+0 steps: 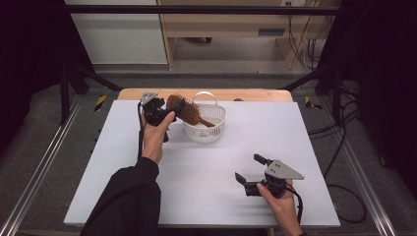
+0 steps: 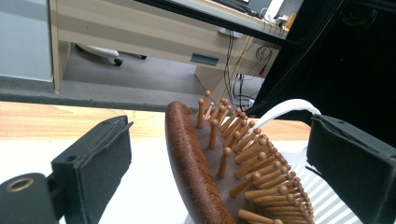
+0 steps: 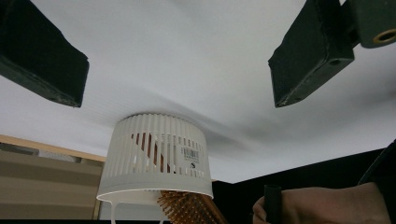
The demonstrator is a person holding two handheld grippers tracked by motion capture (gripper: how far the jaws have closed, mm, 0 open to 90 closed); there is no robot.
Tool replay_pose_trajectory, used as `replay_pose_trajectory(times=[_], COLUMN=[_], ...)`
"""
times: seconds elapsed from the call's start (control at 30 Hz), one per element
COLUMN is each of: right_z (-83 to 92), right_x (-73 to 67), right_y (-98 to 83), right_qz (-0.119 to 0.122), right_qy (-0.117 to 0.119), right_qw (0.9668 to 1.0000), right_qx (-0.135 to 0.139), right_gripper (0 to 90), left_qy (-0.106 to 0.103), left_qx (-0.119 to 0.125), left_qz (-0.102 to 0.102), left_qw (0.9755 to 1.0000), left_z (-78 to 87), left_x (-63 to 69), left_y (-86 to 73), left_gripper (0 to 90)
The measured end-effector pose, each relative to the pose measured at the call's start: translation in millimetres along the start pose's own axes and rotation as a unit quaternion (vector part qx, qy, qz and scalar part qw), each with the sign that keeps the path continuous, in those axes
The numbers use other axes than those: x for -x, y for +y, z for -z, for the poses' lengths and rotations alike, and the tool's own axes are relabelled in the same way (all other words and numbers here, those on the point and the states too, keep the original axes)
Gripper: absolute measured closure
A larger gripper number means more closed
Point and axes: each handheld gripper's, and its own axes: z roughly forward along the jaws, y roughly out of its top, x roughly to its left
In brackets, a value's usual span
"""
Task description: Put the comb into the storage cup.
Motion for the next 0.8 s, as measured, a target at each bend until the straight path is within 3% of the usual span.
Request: replay_pose_trajectory(times=[0.37,0.8], right_z=[-0.1,-1.1], right_x=[-0.1,1.1], right_y=[0.0,-0.6], right_qz=[0.0,0.0], right_qy=[0.0,-0.002], right_qw=[1.0,1.0], right_qx=[0.0,0.0], right_gripper=[5.0,5.0], left_qy=[-0.002,-0.005], left_qx=[0.011,0.036], left_qz=[-0.018,-0.059], left_qw=[0.9998,0.9976], left_z=[2.4,17.5], left_x=[2.7,16.1], left_y=[1.6,8.1], left_gripper=[2.6,2.7])
